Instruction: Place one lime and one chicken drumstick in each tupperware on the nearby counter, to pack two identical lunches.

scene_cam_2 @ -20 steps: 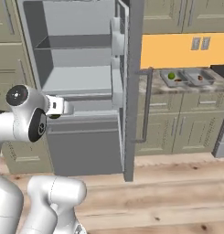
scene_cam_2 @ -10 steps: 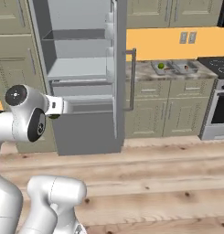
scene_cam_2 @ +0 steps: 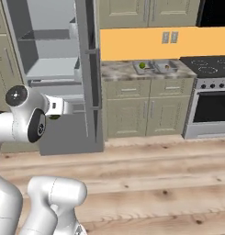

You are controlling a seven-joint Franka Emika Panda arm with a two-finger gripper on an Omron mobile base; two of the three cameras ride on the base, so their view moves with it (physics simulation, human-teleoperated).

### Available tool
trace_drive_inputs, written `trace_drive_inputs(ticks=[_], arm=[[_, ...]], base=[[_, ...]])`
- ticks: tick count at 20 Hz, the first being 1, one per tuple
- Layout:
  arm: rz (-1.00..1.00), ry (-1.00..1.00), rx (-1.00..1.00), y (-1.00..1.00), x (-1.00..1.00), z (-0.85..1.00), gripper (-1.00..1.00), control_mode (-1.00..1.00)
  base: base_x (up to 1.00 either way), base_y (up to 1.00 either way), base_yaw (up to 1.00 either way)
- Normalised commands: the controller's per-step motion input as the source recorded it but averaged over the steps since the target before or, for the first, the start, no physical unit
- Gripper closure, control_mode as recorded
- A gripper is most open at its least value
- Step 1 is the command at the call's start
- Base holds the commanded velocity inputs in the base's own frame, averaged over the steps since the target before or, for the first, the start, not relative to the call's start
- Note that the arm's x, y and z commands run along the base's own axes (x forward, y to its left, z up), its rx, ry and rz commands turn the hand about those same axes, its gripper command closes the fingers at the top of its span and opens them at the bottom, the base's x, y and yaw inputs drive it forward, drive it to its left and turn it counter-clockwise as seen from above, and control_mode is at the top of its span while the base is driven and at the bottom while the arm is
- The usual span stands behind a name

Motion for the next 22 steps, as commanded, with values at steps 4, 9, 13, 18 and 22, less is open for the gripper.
trace_drive_inputs(ticks=[4,9,13,18,22], arm=[[0.00,0.00,0.00,0.00,0.00,0.00,1.00,1.00],[0.00,0.00,0.00,0.00,0.00,0.00,1.00,1.00],[0.00,0.00,0.00,0.00,0.00,0.00,1.00,1.00],[0.00,0.00,0.00,0.00,0.00,0.00,1.00,1.00],[0.00,0.00,0.00,0.00,0.00,0.00,1.00,1.00]], base=[[0.00,-0.76,-0.04],[0.14,-0.77,-0.06],[0.30,-0.90,-0.08],[0.45,-0.87,-0.05],[0.70,-0.51,-0.03]])
